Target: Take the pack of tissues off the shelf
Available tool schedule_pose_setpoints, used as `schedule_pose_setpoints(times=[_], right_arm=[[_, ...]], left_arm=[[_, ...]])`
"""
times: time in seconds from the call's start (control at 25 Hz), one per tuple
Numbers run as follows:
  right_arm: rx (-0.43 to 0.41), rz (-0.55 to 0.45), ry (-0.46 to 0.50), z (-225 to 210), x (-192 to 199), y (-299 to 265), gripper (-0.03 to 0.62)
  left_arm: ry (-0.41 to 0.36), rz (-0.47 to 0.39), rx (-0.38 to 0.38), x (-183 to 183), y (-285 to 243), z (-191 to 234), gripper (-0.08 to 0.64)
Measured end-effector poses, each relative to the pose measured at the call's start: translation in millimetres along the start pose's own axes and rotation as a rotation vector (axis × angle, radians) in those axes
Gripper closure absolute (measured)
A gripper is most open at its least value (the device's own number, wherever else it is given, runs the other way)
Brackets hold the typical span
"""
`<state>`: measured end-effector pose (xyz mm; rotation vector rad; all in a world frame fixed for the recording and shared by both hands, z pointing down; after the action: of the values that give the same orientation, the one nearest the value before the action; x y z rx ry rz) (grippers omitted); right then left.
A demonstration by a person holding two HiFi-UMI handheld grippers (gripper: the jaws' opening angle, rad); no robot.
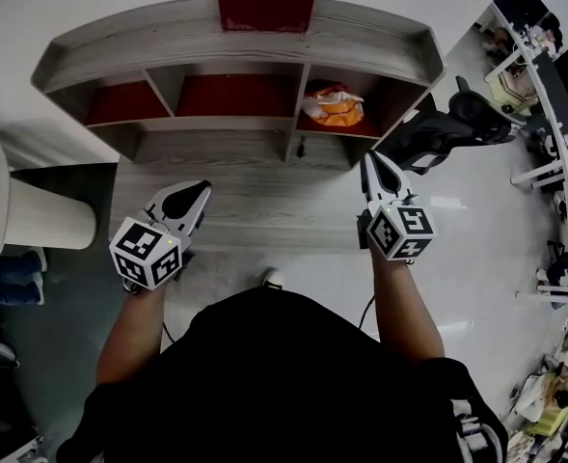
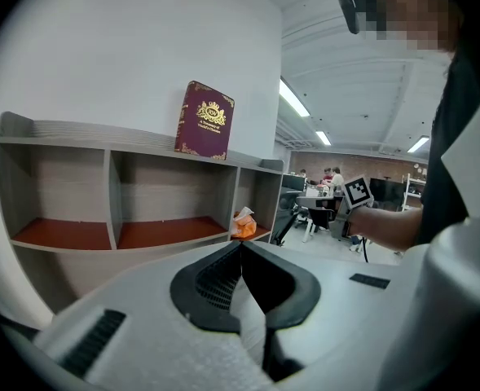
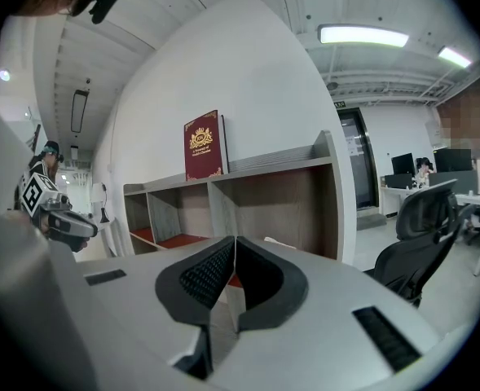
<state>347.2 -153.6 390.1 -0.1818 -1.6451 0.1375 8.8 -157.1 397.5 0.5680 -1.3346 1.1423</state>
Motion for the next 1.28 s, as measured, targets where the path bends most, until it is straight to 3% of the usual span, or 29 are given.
schedule_pose_setpoints(times=[0.76, 1.04, 1.28], right_arm=[[0.065, 0.004, 0.108, 13.5, -20.2, 0.9, 0.566], [0.019, 0.011, 0.257, 14.1, -27.3, -35.1, 0.529], [-0.017, 0.084, 0.399, 11.6, -13.4, -81.1, 0.503]], left_arm=[[-0.012, -0.054, 0.032, -16.0, 33.8, 16.9, 0.543], [0.017, -0.046, 0.003, -5.6, 44.3, 28.8, 0.543], [0.058, -0.035, -0.022, 7.2, 45.7, 37.0, 0.543]])
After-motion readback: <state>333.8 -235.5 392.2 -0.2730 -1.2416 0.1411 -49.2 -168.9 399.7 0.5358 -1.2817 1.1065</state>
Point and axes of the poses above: the fingertips, and each gripper's own axes: y backward along the fingers, z to its left, x out of its underside, the point moved 5 cm from there along y, backward along the fingers, and after that the axes turned 12 degrees about x, right-handed, at the moved point
